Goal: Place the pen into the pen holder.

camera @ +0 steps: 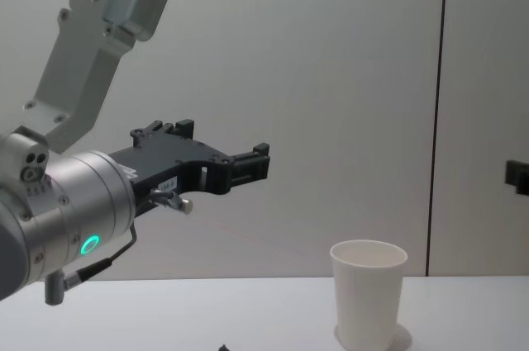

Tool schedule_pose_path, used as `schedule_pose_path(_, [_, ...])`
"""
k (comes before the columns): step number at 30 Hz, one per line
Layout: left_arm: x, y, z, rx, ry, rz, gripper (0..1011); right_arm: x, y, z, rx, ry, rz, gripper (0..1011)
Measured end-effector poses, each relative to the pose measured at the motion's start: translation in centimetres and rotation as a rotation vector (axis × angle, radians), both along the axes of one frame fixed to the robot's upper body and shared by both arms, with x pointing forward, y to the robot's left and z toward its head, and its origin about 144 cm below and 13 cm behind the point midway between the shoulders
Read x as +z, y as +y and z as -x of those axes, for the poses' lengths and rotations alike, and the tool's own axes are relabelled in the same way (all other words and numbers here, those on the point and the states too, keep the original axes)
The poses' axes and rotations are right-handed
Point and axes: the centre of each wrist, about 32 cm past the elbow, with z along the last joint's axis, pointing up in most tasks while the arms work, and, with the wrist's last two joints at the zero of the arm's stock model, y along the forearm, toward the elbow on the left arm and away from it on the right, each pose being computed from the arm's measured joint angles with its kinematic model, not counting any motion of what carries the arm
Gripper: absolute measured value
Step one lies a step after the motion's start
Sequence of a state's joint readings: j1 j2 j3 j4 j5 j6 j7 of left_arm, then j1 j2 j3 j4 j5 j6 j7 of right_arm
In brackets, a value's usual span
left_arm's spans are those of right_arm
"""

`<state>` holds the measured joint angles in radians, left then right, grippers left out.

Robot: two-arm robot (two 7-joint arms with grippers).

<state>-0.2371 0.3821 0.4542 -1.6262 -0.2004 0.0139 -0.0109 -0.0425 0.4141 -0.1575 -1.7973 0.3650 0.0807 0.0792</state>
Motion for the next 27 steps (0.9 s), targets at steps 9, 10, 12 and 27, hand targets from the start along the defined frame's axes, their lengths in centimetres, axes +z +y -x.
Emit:
schedule_pose_path(9, [0.0, 0.0, 0.0, 0.0, 0.0, 0.0, 1003, 0.6, -1.1, -0.5, -0.033, 0.026, 0.016, 1002])
schedule_pose_path(10, [0.0, 0.0, 0.0, 0.0, 0.0, 0.0, 1003, 0.6, -1.1, -0.6, -0.035, 0.028, 0.017, 1002])
schedule_pose_path(12, [0.0, 0.0, 0.0, 0.0, 0.0, 0.0, 1003, 0.7, -1.3, -0.7, -0.039, 0.033, 0.019, 1001])
schedule_pose_path(27, [0.0, 0.0, 0.0, 0.0, 0.0, 0.0, 1003, 0.9, -2.1, -2.4, -0.06, 0.11, 0.059, 1002])
